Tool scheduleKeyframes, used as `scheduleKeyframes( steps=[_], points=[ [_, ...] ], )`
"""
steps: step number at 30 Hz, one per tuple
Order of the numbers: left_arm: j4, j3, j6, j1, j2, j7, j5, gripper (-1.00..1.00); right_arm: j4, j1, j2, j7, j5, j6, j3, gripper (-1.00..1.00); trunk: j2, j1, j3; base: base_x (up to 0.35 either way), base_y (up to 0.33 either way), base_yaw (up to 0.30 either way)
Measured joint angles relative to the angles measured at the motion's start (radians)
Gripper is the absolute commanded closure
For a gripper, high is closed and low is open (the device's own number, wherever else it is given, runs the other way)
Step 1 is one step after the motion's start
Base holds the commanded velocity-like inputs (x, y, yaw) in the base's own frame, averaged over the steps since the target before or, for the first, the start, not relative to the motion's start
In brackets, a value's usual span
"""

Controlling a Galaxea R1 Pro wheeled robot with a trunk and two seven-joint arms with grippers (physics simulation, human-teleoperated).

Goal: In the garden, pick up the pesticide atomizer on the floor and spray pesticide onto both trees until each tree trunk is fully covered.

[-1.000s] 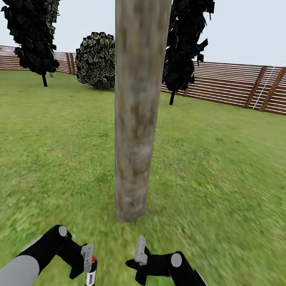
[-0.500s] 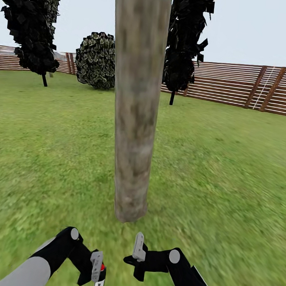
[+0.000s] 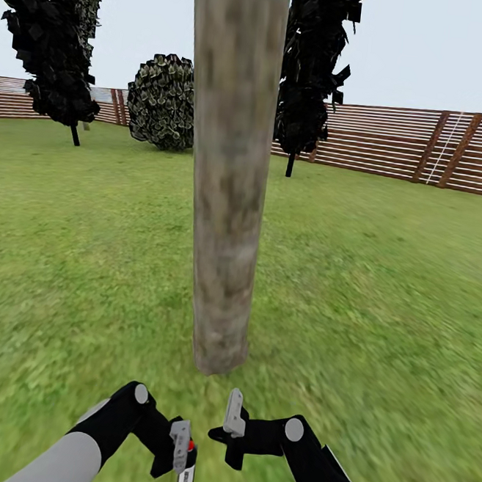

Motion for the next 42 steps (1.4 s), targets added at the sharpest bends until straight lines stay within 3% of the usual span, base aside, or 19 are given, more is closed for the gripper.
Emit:
scheduleKeyframes(
  steps=[3,8,18,33,42],
  points=[
    [-0.001,0.001,-0.001,-0.001,-0.002,0.002,0.003,1.00,0.000,0.000,0.000,0.000,0.000,0.000,0.000,1.00,0.000,0.000,0.000,0.000,0.000,0.000],
    [-0.002,0.000,-0.002,-0.002,-0.003,0.001,0.049,1.00,0.000,0.000,0.000,0.000,0.000,0.000,0.000,1.00,0.000,0.000,0.000,0.000,0.000,0.000],
    [-0.034,0.003,-0.004,-0.002,-0.008,-0.006,0.088,1.00,0.000,0.000,-0.001,0.000,0.000,0.000,-0.001,1.00,0.000,0.000,0.000,0.000,0.000,0.000],
    [-0.035,0.000,-0.007,0.000,-0.028,-0.012,0.093,1.00,0.000,0.000,-0.001,0.000,0.000,0.000,-0.001,1.00,0.000,0.000,0.000,0.000,0.000,0.000],
    [-0.035,-0.001,-0.005,0.000,-0.027,-0.011,0.092,1.00,0.000,0.000,-0.001,0.000,0.000,0.000,-0.001,1.00,0.000,0.000,0.000,0.000,0.000,0.000]
  ],
)
